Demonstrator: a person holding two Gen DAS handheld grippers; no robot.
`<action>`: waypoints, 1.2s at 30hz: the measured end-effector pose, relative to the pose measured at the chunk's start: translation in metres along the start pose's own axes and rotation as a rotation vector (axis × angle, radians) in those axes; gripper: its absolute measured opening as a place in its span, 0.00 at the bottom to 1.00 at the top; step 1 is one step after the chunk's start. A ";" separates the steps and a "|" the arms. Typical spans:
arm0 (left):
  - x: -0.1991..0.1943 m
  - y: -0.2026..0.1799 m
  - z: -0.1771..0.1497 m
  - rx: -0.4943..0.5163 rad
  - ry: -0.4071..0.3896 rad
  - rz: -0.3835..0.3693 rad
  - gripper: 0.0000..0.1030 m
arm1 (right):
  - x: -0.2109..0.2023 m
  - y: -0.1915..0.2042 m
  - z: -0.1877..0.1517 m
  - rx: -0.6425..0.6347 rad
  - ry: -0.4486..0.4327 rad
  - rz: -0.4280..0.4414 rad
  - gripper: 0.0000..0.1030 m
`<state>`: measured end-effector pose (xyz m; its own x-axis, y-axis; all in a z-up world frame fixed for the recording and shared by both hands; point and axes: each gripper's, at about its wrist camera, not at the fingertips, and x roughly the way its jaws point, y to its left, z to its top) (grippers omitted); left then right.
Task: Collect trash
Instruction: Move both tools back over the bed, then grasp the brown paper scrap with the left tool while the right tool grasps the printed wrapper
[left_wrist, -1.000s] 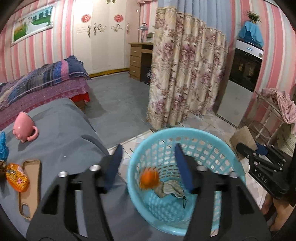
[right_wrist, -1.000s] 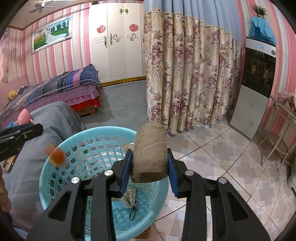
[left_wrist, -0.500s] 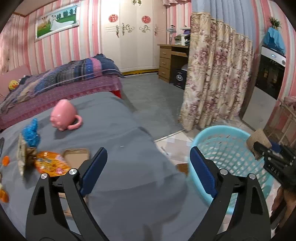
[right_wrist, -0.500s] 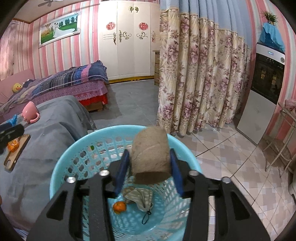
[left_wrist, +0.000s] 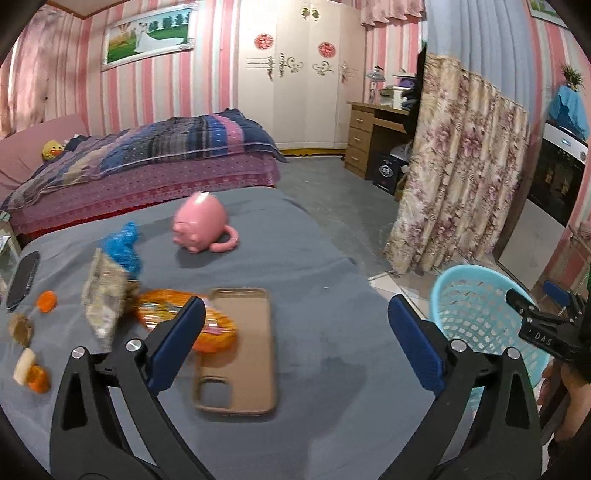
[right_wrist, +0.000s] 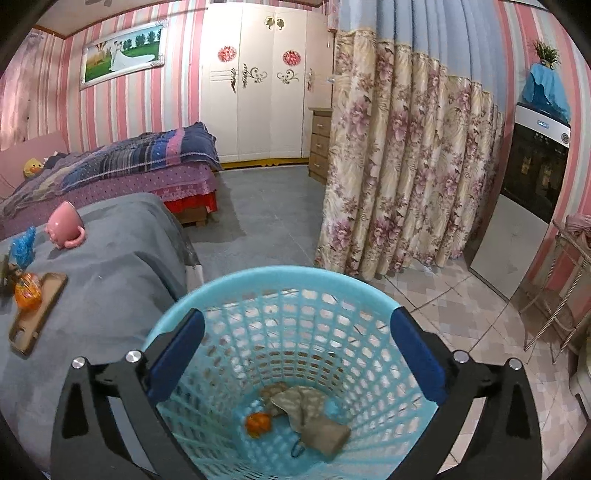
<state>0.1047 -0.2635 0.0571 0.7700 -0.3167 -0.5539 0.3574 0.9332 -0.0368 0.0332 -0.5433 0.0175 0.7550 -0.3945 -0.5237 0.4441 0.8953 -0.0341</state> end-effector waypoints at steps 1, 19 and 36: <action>-0.004 0.011 0.000 -0.003 -0.003 0.017 0.94 | -0.002 0.010 0.004 0.000 -0.006 0.011 0.96; -0.029 0.189 -0.022 -0.114 0.018 0.228 0.94 | -0.022 0.199 0.016 -0.182 -0.022 0.231 0.96; -0.035 0.350 -0.068 -0.316 0.097 0.370 0.94 | -0.023 0.335 0.002 -0.331 0.027 0.427 0.96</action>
<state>0.1668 0.0857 0.0070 0.7569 0.0485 -0.6517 -0.1194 0.9907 -0.0649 0.1657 -0.2347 0.0200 0.8207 0.0208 -0.5709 -0.0787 0.9939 -0.0770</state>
